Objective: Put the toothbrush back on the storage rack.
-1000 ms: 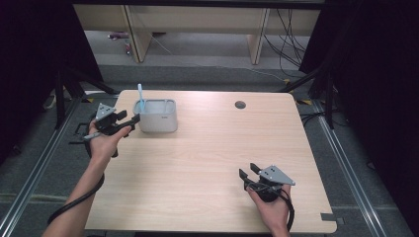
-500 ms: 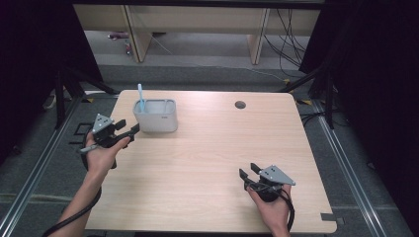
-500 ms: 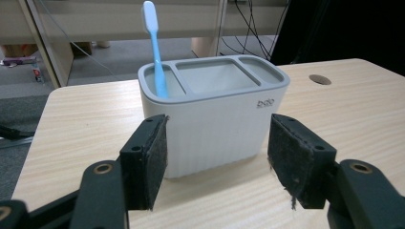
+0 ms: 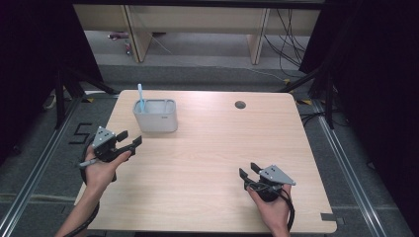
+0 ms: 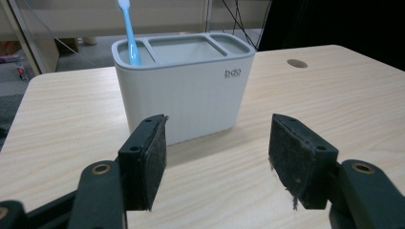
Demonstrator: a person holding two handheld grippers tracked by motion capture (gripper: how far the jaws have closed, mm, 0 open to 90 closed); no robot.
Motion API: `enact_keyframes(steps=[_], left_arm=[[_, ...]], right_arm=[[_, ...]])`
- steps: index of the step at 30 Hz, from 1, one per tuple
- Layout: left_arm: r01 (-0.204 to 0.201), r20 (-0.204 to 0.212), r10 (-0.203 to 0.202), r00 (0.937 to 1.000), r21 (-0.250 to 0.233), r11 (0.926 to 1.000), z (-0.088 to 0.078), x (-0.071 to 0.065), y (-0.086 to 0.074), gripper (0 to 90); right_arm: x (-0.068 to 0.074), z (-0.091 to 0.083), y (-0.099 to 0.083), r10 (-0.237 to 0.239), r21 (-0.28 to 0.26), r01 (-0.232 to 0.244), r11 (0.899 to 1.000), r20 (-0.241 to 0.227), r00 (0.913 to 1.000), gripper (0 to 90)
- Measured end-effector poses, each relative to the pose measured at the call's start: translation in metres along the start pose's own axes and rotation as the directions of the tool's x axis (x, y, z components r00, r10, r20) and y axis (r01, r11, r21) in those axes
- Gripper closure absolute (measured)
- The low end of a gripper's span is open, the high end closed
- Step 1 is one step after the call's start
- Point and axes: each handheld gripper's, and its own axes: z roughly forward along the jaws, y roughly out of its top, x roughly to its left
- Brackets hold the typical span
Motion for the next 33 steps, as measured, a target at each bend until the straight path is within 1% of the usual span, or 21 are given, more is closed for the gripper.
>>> enact_keyframes(steps=[2, 3, 4, 6, 8, 9, 10, 12, 13, 15, 16, 17, 18, 19, 21, 25, 26, 28, 29, 31, 33], left_arm=[[0.000, 0.000, 0.000, 1.0000, 0.007, 1.0000, -0.003, -0.001, -0.003, 37.2], [-0.002, 0.000, 0.002, 1.0000, 0.003, 1.0000, -0.004, -0.001, -0.004, 37.2], [-0.004, 0.003, 0.004, 1.0000, 0.008, 1.0000, -0.006, -0.002, -0.006, 37.3], [0.002, 0.004, -0.002, 1.0000, 0.004, 1.0000, -0.009, -0.002, -0.008, 37.2], [0.002, 0.003, -0.002, 1.0000, 0.007, 1.0000, -0.012, -0.002, -0.010, 37.2], [0.003, 0.003, -0.003, 1.0000, 0.004, 1.0000, -0.013, -0.002, -0.011, 37.2], [0.008, 0.002, -0.008, 1.0000, 0.004, 1.0000, -0.014, -0.002, -0.012, 37.2], [0.005, -0.001, -0.005, 1.0000, 0.000, 1.0000, -0.016, -0.003, -0.015, 37.2], [0.000, 0.002, 0.000, 1.0000, -0.003, 1.0000, -0.017, -0.003, -0.016, 37.2], [0.003, 0.003, -0.003, 1.0000, 0.008, 1.0000, -0.020, -0.004, -0.019, 37.2], [0.010, 0.004, -0.010, 0.9999, 0.004, 0.9999, -0.021, -0.005, -0.021, 37.0], [0.005, 0.007, -0.005, 1.0000, -0.003, 1.0000, -0.022, -0.005, -0.022, 36.9], [0.005, 0.007, -0.005, 1.0000, -0.003, 1.0000, -0.022, -0.005, -0.022, 36.8], [0.006, 0.004, -0.006, 1.0000, -0.001, 1.0000, -0.025, -0.006, -0.024, 36.8], [0.004, 0.002, -0.004, 1.0000, 0.001, 1.0000, -0.029, -0.007, -0.026, 36.7], [0.001, 0.002, -0.001, 1.0000, -0.009, 1.0000, -0.031, -0.009, -0.031, 36.7], [-0.004, -0.004, 0.004, 1.0000, -0.003, 1.0000, -0.034, -0.010, -0.034, 36.7], [-0.006, -0.004, 0.006, 1.0000, 0.000, 1.0000, -0.036, -0.010, -0.037, 36.7], [-0.003, -0.002, 0.003, 1.0000, 0.001, 1.0000, -0.036, -0.011, -0.038, 36.6], [-0.007, -0.002, 0.007, 1.0000, 0.006, 1.0000, -0.037, -0.012, -0.042, 36.6], [-0.013, -0.001, 0.013, 0.9999, 0.011, 0.9999, -0.037, -0.013, -0.047, 36.6]], right_arm=[[0.000, -0.001, 0.000, -0.004, 0.011, 0.004, 1.000, 0.007, 1.0000, 50.1], [0.000, 0.000, 0.000, 0.003, 0.010, -0.003, 1.000, 0.000, 1.0000, 50.1], [0.000, 0.000, 0.000, -0.008, 0.013, 0.008, 1.000, 0.002, 1.0000, 50.1], [0.000, 0.001, 0.000, -0.011, 0.009, 0.011, 1.000, -0.006, 0.9999, 50.1], [0.001, 0.001, 0.000, -0.003, 0.009, 0.003, 1.000, -0.010, 0.9999, 50.1], [0.002, 0.001, -0.001, 0.018, 0.010, -0.018, 1.000, -0.024, 0.9996, 50.1], [0.001, 0.001, 0.000, -0.005, 0.008, 0.005, 1.000, -0.009, 1.0000, 50.1], [0.001, 0.000, 0.000, -0.003, 0.008, 0.003, 1.000, -0.006, 1.0000, 50.1], [0.000, 0.001, 0.000, -0.010, 0.007, 0.010, 1.000, -0.008, 0.9999, 50.1], [0.001, 0.002, 0.000, 0.002, 0.008, -0.002, 1.000, -0.016, 0.9999, 50.1], [0.000, 0.001, 0.000, -0.011, 0.008, 0.011, 1.000, -0.007, 0.9999, 50.1], [0.002, 0.001, 0.000, 0.010, 0.010, -0.010, 1.000, -0.015, 0.9998, 50.1], [0.002, 0.001, 0.000, 0.010, 0.010, -0.010, 1.000, -0.015, 0.9998, 50.1], [0.001, 0.001, 0.000, -0.005, 0.008, 0.005, 1.000, -0.006, 1.0000, 50.0], [0.000, 0.000, 0.001, -0.016, 0.019, 0.016, 1.000, -0.011, 0.9998, 50.0], [0.000, 0.000, 0.001, -0.016, 0.019, 0.016, 1.000, -0.011, 0.9998, 50.0], [0.000, 0.000, 0.000, -0.008, 0.012, 0.008, 1.000, -0.003, 1.0000, 50.1], [0.000, 0.000, 0.000, -0.006, 0.017, 0.006, 1.000, 0.000, 1.0000, 50.0], [0.003, 0.000, -0.001, 0.029, 0.019, -0.029, 0.999, -0.003, 0.9996, 50.0], [0.002, 0.001, 0.000, 0.009, 0.021, -0.009, 1.000, -0.013, 0.9999, 50.0], [0.002, 0.001, 0.000, 0.012, 0.020, -0.012, 1.000, -0.013, 0.9998, 50.0]])
